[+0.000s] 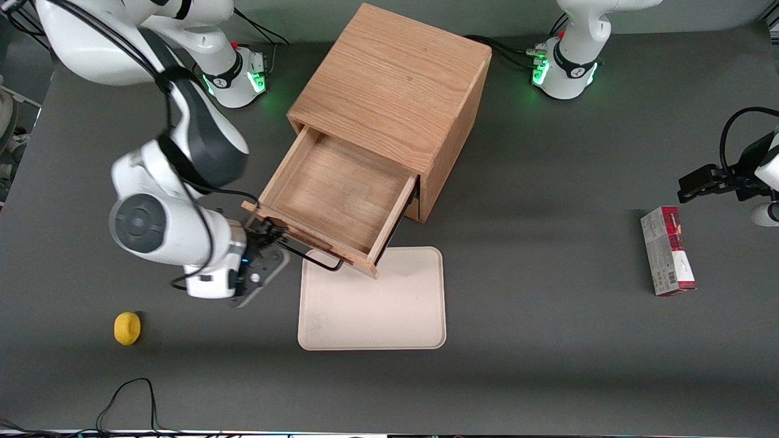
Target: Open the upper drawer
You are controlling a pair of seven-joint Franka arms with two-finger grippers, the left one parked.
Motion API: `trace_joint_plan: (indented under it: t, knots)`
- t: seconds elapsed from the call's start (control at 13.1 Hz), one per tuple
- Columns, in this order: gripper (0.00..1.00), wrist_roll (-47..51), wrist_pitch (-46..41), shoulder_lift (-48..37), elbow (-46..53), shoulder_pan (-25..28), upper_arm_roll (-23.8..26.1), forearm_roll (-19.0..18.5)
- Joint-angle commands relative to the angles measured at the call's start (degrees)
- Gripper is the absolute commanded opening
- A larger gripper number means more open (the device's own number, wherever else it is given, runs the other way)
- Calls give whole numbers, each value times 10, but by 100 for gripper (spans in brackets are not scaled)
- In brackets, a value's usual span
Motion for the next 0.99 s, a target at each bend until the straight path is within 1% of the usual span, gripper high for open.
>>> trace_joint_plan:
  t: [0.0, 0.08, 0.15, 0.3, 0.38, 0.46, 0.53, 0.61, 0.68, 0.84, 0.91]
  knots:
    - [100, 12, -47, -105, -28, 0, -101, 45]
    - [100, 29, -60, -138, -53, 2, -143, 52]
    - [100, 41, -69, -173, -95, 2, -173, 59]
    - [100, 86, -68, -258, -195, 2, -219, 65]
    - [100, 124, -63, -304, -252, 2, -228, 65]
    - [100, 183, -57, -352, -312, 2, -232, 66]
    - [100, 269, -48, -389, -359, 4, -231, 67]
    - [100, 343, -50, -405, -379, 5, -227, 68]
    - [100, 395, -55, -403, -378, 5, -227, 66]
    - [100, 456, -45, -393, -356, -2, -233, 63]
    - [100, 491, -32, -373, -332, -3, -239, 60]
